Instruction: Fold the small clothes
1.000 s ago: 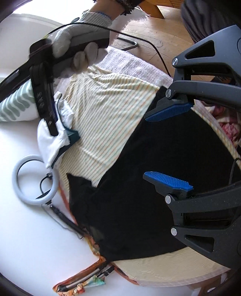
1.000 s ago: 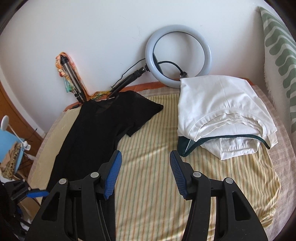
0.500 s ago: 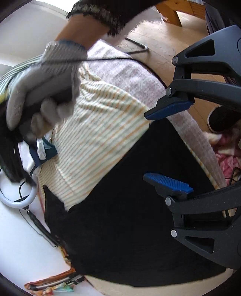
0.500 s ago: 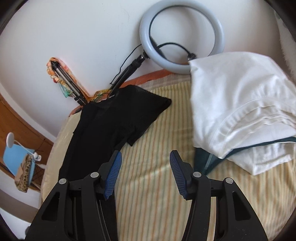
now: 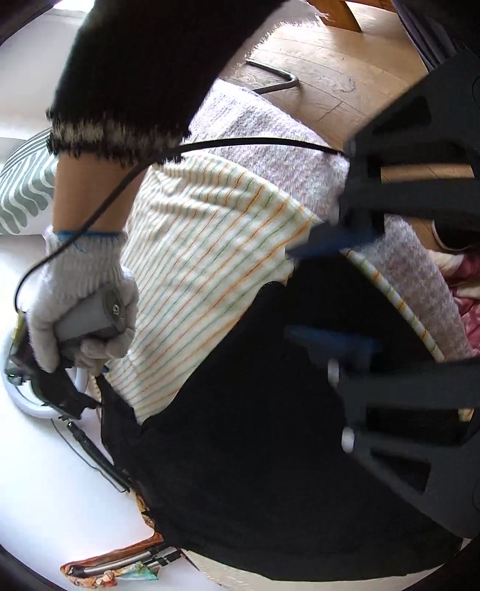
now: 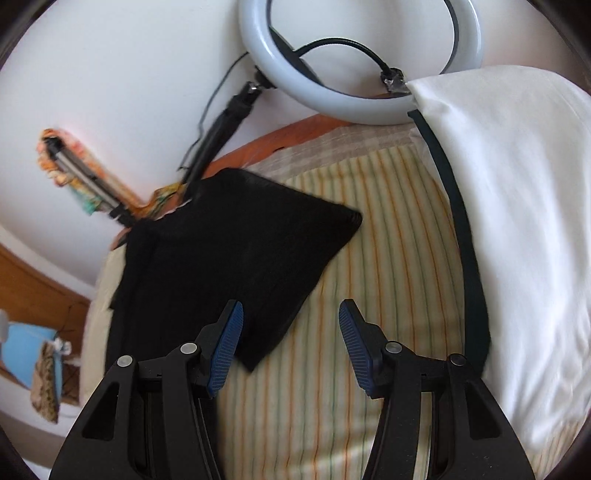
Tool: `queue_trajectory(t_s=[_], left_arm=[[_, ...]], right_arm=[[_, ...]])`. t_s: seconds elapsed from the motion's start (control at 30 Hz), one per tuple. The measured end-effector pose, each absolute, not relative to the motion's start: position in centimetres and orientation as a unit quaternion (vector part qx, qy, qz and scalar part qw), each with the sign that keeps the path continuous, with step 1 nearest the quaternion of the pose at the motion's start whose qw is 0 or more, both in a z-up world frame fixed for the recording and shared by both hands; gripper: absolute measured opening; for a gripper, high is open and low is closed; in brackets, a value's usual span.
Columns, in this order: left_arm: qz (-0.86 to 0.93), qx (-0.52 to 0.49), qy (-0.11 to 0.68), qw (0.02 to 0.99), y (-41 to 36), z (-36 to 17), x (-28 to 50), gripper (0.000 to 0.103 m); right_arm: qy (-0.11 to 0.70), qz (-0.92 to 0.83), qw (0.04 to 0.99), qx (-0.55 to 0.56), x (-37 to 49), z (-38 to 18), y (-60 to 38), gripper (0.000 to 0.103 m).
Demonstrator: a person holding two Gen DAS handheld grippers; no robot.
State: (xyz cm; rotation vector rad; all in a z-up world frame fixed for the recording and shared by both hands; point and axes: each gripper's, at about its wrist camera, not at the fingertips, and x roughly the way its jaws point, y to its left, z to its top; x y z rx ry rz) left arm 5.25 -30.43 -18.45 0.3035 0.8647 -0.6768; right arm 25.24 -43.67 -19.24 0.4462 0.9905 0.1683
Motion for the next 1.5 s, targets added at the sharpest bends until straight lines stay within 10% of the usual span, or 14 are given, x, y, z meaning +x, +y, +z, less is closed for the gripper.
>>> queue_trajectory(t_s=[0.3, 0.47, 0.83, 0.9, 0.97, 1.03, 1.13, 1.23, 1.5], left_arm=[[-0.333, 0.015, 0.451, 0.828, -26.1, -17.8, 7.6, 0.005], [-0.342, -0.002, 0.448, 0.826, -26.0, -17.1, 7.2, 0.005], [-0.343, -0.034, 0.438, 0.830, -24.0, -15.9, 7.0, 0.005], [-0.342, -0.033, 0.437, 0.831, -23.8, -16.0, 7.2, 0.005], [-0.343, -0.036, 0.440, 0.829, -23.8, -16.1, 7.4, 0.005], [-0.344, -0.038, 0.441, 0.828, -23.9, -16.0, 7.5, 0.005], [-0.347, -0.039, 0.441, 0.827, -24.1, -16.0, 7.7, 0.005], [-0.349, -0.043, 0.444, 0.824, -24.1, -16.1, 7.8, 0.005], [-0.352, -0.076, 0.437, 0.824, -22.4, -15.0, 7.4, 0.005]], right_arm=[[0.465, 0.039, 0.877, 0.118, 27.2, -19.7, -40.8, 0.053], [0.472, 0.045, 0.873, 0.117, 28.2, -19.7, -40.5, 0.009], [0.447, 0.059, 0.878, 0.162, 27.9, -17.8, -42.2, 0.002], [0.455, 0.046, 0.873, 0.169, 28.1, -18.2, -42.5, 0.013], [0.450, 0.029, 0.870, 0.200, 28.3, -18.9, -43.2, 0.079], [0.441, 0.019, 0.871, 0.215, 28.1, -19.3, -43.5, 0.080], [0.449, 0.027, 0.874, 0.186, 28.4, -20.0, -41.9, 0.060], [0.459, 0.043, 0.878, 0.125, 29.0, -20.0, -39.4, 0.001], [0.407, 0.013, 0.911, 0.066, 29.5, -14.5, -37.4, 0.002]])
